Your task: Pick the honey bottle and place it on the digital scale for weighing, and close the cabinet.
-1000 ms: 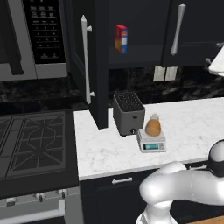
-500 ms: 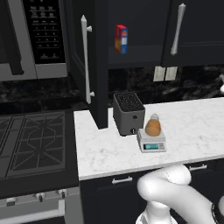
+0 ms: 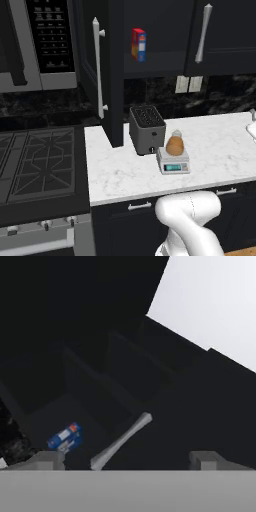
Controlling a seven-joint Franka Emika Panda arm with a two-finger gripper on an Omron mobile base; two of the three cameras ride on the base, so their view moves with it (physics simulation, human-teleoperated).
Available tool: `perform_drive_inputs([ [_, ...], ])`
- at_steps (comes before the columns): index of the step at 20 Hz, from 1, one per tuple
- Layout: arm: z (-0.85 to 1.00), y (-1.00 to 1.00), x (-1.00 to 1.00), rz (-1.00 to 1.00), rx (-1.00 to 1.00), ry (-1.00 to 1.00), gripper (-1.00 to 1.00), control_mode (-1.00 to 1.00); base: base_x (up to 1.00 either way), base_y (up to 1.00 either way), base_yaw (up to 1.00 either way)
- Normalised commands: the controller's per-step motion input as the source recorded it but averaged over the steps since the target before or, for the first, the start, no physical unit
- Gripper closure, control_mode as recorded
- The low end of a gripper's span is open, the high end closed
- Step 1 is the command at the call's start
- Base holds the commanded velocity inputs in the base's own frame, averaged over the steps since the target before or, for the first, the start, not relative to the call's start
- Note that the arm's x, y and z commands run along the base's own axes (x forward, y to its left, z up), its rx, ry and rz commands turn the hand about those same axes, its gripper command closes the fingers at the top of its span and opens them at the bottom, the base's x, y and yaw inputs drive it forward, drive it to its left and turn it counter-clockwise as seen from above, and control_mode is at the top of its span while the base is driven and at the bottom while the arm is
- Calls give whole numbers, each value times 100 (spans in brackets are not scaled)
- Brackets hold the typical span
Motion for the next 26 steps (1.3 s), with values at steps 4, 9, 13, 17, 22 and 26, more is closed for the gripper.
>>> perform_drive_inputs([
  [4, -29, 100, -35, -9, 6, -47, -100, -100, 0, 0, 0],
  [9, 24, 98, -40, -7, 0, -23, -100, -100, 0, 0, 0],
  [13, 40, 100, -45, 0, 0, -7, -100, -100, 0, 0, 0],
  [17, 45, 100, -69, -4, -10, -13, -100, -100, 0, 0, 0],
  [22, 21, 100, -73, -16, -17, -12, -100, -100, 0, 0, 0],
  [26, 11, 100, -67, -19, -15, -11, -100, -100, 0, 0, 0],
])
